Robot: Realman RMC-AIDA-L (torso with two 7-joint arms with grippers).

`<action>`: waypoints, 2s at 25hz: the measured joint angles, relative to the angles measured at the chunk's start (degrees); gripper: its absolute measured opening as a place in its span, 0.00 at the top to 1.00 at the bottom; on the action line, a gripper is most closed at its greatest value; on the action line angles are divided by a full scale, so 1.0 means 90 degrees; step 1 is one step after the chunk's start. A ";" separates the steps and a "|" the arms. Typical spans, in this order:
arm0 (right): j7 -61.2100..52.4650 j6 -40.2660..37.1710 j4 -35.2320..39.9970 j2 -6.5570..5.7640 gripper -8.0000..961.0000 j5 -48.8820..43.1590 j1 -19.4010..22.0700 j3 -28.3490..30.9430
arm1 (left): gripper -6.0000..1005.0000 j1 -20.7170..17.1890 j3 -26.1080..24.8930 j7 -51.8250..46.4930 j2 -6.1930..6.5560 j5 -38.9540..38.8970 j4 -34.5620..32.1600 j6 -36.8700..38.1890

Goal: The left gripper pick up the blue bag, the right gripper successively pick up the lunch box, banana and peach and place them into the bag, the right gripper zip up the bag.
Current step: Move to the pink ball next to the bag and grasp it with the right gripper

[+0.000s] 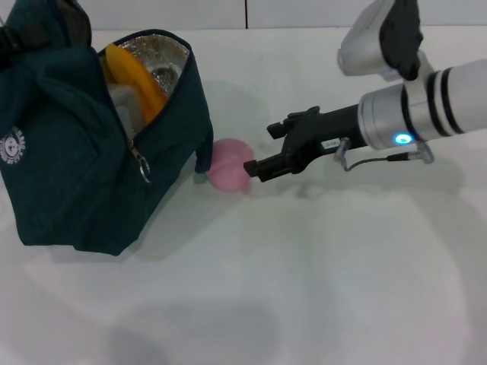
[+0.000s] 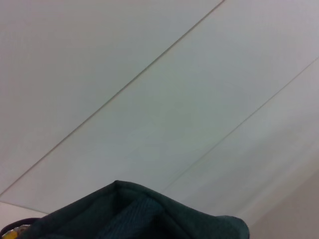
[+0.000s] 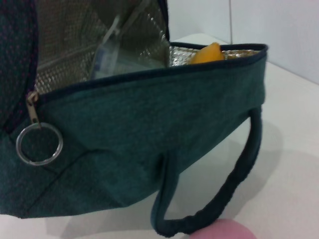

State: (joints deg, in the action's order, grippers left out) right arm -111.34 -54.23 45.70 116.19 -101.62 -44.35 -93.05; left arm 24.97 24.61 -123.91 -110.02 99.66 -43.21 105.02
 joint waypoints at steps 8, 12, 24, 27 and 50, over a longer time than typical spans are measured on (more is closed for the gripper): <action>0.0390 0.0523 -0.0283 0.0000 0.10 0.0723 -0.0069 -0.0727 | 0.93 -0.0002 0.0025 0.0011 -0.0001 0.0000 0.0005 0.0000; 0.0496 0.0661 -0.0366 -0.0001 0.10 0.0868 -0.0077 -0.0862 | 0.93 -0.0002 0.0022 0.0013 -0.0001 0.0000 -0.0002 0.0000; 0.0767 0.1151 -0.0688 -0.0001 0.11 0.1393 -0.0179 -0.1301 | 0.93 0.0035 0.0040 0.0077 -0.0001 0.0000 0.0011 0.0000; 0.0769 0.1230 -0.0721 0.0000 0.11 0.1400 -0.0194 -0.1332 | 0.93 0.0038 0.0040 0.0085 -0.0001 0.0006 0.0013 0.0000; 0.0773 0.1907 -0.0554 0.0000 0.12 0.1483 -0.0298 -0.2162 | 0.93 0.0019 0.0037 0.0125 0.0001 0.0038 -0.0003 -0.0011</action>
State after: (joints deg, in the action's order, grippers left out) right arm -104.38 -37.06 40.71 116.19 -88.27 -47.04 -112.51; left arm 25.14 24.94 -122.79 -110.01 100.00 -43.24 104.93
